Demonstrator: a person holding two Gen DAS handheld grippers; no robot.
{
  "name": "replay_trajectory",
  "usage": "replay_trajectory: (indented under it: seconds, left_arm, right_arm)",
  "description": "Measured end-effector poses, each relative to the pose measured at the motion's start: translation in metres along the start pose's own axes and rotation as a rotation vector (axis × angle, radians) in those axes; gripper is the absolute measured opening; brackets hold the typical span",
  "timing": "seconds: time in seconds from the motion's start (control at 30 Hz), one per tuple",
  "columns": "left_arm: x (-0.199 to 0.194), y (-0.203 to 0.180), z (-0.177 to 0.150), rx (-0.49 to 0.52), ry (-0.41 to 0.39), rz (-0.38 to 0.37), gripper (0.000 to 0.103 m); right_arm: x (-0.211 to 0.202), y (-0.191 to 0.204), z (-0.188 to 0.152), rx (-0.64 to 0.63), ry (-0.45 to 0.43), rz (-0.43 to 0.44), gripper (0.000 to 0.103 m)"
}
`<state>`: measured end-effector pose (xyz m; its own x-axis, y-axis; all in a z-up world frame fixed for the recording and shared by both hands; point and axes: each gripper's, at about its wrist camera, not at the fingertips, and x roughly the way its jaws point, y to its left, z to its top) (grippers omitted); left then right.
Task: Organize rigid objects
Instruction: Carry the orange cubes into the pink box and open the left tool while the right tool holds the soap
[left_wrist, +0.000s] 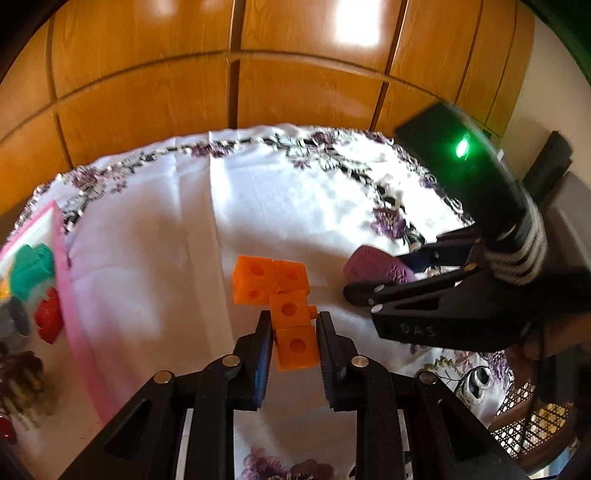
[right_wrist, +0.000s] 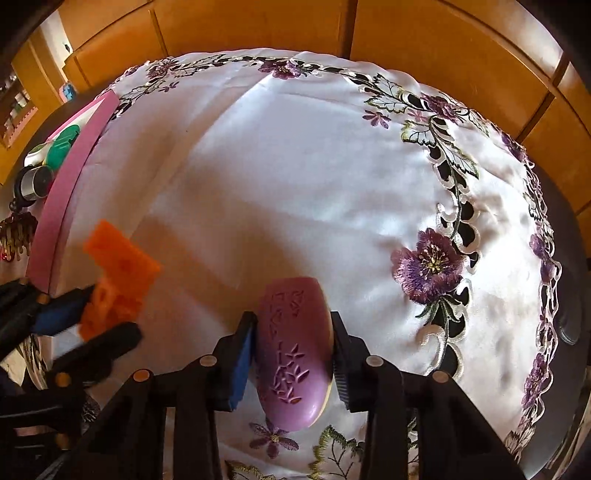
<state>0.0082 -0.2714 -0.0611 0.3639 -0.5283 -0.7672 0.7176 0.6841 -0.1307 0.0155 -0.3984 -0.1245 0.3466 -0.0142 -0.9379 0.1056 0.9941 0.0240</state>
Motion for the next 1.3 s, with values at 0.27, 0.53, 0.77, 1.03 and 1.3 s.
replay_trajectory:
  seconds: [0.27,0.53,0.77,1.03,1.3]
  left_arm:
    - [-0.029,0.013,0.005,-0.036,-0.053,0.027,0.023]
    - [-0.063,0.033,0.006,-0.086,-0.127,0.057,0.023]
    - [-0.093,0.061,0.002,-0.156,-0.173,0.077,0.023]
    - [-0.141,0.132,-0.017,-0.336,-0.226,0.162,0.023]
    - [-0.146,0.206,-0.072,-0.554,-0.153,0.239,0.023]
  right_arm:
    - [0.001,0.012,-0.002,-0.078,-0.029,-0.055,0.038]
    - [0.0,0.013,-0.002,-0.079,-0.032,-0.054,0.038]
    - [-0.003,0.02,-0.005,-0.103,-0.041,-0.079,0.038]
    - [-0.006,0.027,-0.006,-0.133,-0.051,-0.104,0.037]
    - [-0.008,0.029,-0.005,-0.141,-0.052,-0.109,0.037]
